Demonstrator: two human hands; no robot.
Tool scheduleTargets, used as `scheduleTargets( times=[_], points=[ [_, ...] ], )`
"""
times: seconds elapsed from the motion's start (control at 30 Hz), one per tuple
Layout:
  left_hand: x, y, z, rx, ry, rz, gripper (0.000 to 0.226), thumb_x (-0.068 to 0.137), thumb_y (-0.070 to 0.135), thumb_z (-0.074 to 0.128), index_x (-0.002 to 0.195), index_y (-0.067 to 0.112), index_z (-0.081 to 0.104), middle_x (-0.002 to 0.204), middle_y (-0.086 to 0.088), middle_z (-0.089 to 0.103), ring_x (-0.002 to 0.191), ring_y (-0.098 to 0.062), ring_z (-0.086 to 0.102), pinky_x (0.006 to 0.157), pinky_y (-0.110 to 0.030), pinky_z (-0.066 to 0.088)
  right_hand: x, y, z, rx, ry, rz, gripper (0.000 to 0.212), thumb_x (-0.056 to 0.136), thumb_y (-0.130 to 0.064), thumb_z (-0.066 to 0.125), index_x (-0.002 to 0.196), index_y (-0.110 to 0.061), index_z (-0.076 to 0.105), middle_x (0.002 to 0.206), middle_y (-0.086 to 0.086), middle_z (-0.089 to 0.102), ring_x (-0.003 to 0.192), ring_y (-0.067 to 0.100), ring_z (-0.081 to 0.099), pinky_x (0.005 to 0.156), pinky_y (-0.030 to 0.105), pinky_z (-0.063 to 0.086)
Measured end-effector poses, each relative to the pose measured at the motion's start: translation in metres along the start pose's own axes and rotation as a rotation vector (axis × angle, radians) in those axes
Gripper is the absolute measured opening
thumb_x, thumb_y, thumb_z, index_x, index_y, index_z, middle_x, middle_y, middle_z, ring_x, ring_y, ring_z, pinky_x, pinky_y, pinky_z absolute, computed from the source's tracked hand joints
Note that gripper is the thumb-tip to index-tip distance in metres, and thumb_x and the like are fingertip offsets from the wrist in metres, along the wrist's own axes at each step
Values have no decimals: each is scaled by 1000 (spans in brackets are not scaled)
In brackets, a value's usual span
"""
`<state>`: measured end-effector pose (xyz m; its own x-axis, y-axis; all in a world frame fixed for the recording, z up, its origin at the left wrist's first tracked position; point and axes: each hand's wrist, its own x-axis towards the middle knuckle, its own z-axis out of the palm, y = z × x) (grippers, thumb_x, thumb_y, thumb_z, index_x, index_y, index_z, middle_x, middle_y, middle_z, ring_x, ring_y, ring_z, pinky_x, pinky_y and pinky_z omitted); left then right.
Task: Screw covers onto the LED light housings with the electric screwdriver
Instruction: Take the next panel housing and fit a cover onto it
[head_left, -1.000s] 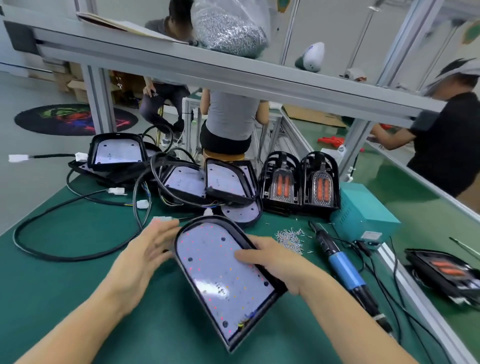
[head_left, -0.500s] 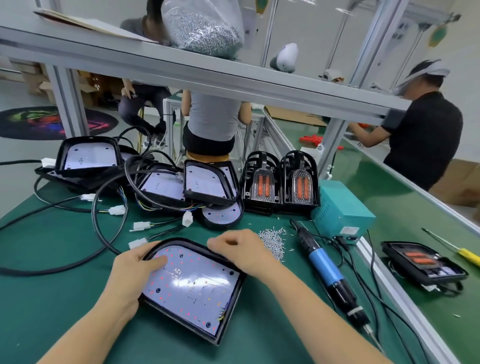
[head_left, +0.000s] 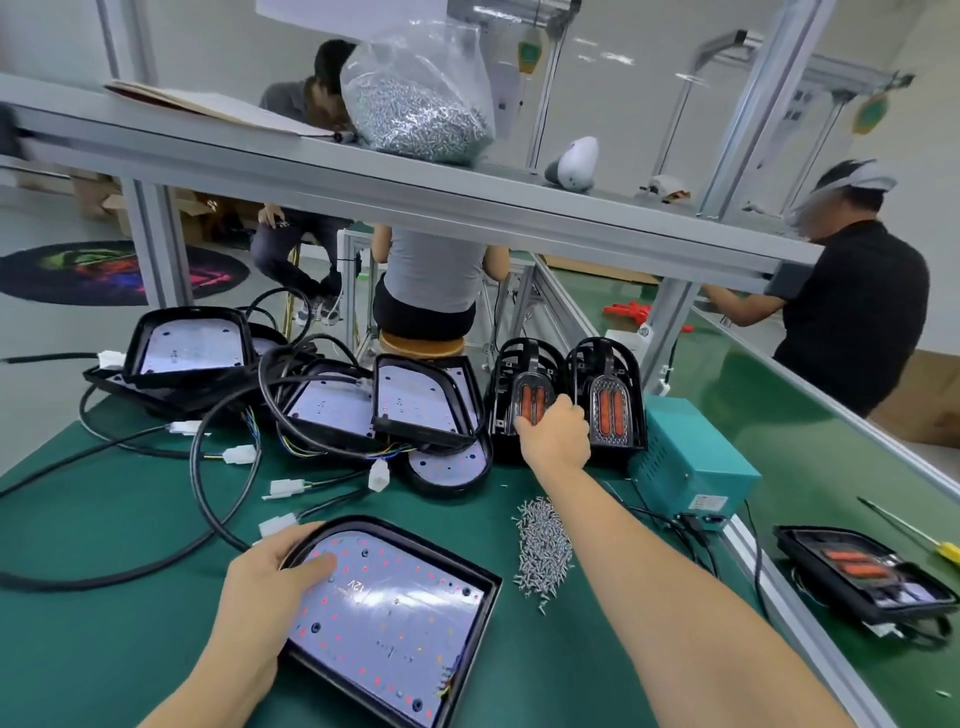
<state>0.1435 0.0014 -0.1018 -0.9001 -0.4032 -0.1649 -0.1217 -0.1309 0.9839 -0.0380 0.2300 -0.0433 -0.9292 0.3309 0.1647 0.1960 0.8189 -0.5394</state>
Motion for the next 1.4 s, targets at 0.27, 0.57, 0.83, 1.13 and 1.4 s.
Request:
scheduleTargets(
  times=[0.27,0.57,0.83,1.13,1.4],
  points=[
    [0,1,3,17,-7,23,35,79,-11,63,86,22,71,77,11,74,68,-6,68,62,-25,48,7,-8,15,-212,12,-29,85,87,-55,63,143,-3,28,139,20,47,128,36,43,95,43,43],
    [4,4,0,-4,-21,-45,28,78,-8,65,92,16,71,91,-5,74,86,-27,67,81,-39,53,11,-6,3,174,40,-24,86,81,-48,68,148,-12,27,130,14,56,118,35,52,81,39,46],
    [-2,3,-6,-354,-183,-213,29,83,-8,44,97,3,68,90,-15,72,69,-26,68,62,-32,56,-74,-2,-59,593,-86,-270,56,79,-47,73,130,-41,49,89,-24,60,80,-3,57,83,22,45],
    [-10,1,9,-589,-286,-387,38,96,29,44,112,3,68,107,-11,70,94,-25,68,86,-39,53,-206,36,-65,-125,-291,-706,83,63,-65,48,133,-21,57,113,-8,65,102,17,53,93,26,43],
    [-11,8,7,-610,-282,-387,43,100,33,40,129,7,57,125,-15,62,113,-30,59,85,-44,52,-219,41,-58,-220,-291,-701,78,66,-62,51,134,-22,56,117,-10,63,106,17,51,94,24,42]
  ],
)
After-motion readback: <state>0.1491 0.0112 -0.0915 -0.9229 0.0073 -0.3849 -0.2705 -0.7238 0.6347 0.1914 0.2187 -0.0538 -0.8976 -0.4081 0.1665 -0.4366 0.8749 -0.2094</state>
